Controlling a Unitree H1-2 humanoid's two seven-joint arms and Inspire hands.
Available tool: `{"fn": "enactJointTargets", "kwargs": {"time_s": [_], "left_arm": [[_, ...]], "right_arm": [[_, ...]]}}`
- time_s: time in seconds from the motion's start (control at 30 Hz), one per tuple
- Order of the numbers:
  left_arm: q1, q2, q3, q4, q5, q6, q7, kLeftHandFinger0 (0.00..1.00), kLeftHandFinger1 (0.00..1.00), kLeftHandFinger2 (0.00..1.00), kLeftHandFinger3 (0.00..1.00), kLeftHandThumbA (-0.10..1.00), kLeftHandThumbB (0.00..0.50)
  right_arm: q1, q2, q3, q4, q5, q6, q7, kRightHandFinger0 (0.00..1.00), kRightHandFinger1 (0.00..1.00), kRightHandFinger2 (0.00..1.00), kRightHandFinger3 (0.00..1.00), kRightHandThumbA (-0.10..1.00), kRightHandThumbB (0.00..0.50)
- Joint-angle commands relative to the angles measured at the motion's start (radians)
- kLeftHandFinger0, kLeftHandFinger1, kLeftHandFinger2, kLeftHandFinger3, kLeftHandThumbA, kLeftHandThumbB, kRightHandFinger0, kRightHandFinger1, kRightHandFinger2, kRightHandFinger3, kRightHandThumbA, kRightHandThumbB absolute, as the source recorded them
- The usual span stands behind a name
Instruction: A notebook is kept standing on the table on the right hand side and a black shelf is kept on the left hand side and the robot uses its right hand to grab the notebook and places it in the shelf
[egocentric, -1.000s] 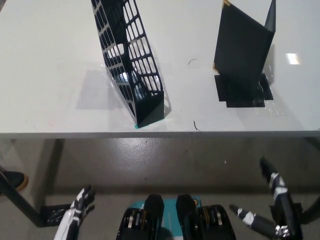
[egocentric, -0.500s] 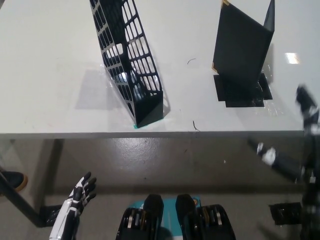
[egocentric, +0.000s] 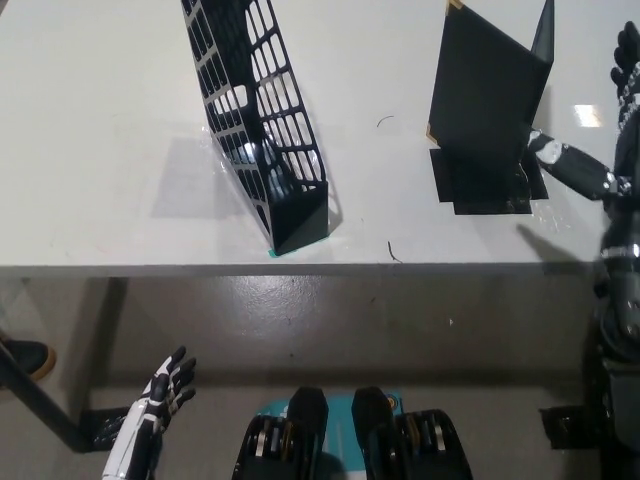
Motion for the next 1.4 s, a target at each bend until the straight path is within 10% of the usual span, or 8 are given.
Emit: {"fn": "enactJointTargets", "kwargs": {"time_s": [0.0,0.8,0.83,0.87,0.9,0.93,1.07,1.37], "left_arm": [[0.013,0.008,0.0,-0.014,-0.007,-0.031,-0.013,1.0,1.0,1.0,1.0,1.0,0.493],[0.024,0.009,-0.018,0.01,0.003,-0.05,-0.019,1.0,1.0,1.0,1.0,1.0,0.484],[0.023,0.008,-0.019,0.009,0.003,-0.046,-0.018,1.0,1.0,1.0,1.0,1.0,0.487],[0.022,0.007,-0.019,0.007,0.003,-0.045,-0.018,1.0,1.0,1.0,1.0,1.0,0.494],[0.022,0.009,-0.018,0.006,0.003,-0.046,-0.018,1.0,1.0,1.0,1.0,1.0,0.493],[0.02,0.01,-0.018,0.005,0.005,-0.045,-0.018,1.0,1.0,1.0,1.0,1.0,0.492],[0.017,0.013,-0.017,0.003,0.009,-0.041,-0.016,1.0,1.0,1.0,1.0,1.0,0.485],[0.01,0.015,-0.014,0.007,-0.002,-0.033,-0.02,1.0,1.0,1.0,1.0,1.0,0.5]], "right_arm": [[-0.112,-0.013,-0.031,0.142,0.043,-0.011,-0.056,1.0,1.0,1.0,1.0,1.0,0.368],[-0.566,-0.005,-0.076,0.914,0.18,-0.217,-0.141,1.0,1.0,1.0,1.0,0.88,0.448],[-0.594,-0.002,-0.078,0.938,0.165,-0.21,-0.221,0.55,0.5,0.58,0.67,0.61,0.298],[-0.614,0.001,-0.088,0.961,0.169,-0.228,-0.265,0.08,0.07,0.22,0.37,0.44,0.25],[-0.628,0.003,-0.098,0.979,0.183,-0.249,-0.283,0.0,0.01,0.17,0.18,0.1,0.218],[-0.634,0.003,-0.1,0.986,0.187,-0.267,-0.292,0.0,0.0,0.21,0.16,-0.08,0.175],[-0.631,0.006,-0.09,0.973,0.186,-0.317,-0.297,0.0,0.15,0.49,0.48,-0.1,0.105],[-0.583,-0.008,-0.053,0.919,0.171,-0.317,-0.3,0.0,0.19,0.55,0.59,-0.1,0.089]]}}
